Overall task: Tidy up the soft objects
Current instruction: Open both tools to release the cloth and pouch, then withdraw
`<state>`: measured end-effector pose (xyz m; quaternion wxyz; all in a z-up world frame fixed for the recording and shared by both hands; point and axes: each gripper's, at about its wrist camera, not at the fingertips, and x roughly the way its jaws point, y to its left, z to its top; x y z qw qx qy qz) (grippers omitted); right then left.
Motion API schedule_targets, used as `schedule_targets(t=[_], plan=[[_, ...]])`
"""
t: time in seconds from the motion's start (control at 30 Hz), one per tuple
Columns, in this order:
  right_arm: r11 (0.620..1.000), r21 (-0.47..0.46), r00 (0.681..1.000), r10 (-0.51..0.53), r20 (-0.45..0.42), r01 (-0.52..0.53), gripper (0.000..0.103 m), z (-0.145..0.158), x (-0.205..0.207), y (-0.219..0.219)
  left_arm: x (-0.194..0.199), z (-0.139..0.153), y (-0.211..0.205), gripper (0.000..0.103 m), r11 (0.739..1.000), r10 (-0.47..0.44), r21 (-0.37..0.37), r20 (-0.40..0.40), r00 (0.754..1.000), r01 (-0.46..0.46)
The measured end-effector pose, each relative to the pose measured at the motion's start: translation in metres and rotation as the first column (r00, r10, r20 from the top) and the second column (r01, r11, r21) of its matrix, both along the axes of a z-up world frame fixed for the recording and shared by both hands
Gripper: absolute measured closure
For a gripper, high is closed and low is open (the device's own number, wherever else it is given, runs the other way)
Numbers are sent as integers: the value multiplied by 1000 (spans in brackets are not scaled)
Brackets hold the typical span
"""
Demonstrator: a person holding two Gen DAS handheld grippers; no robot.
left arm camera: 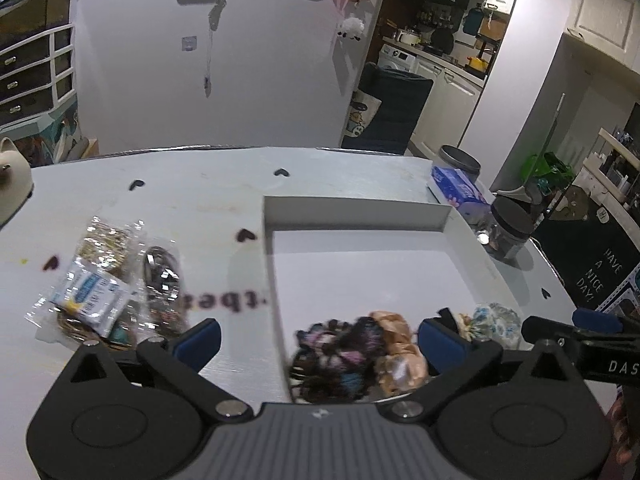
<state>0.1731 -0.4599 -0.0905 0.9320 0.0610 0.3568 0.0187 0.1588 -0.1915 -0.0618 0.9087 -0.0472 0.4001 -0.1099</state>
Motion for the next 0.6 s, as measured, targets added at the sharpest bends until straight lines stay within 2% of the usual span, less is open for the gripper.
schedule_targets(t=[0.6], plan=[[998, 14, 998, 56, 15, -56, 0, 2, 21, 119, 0, 12, 128, 0, 996, 84, 9, 39, 996, -85]])
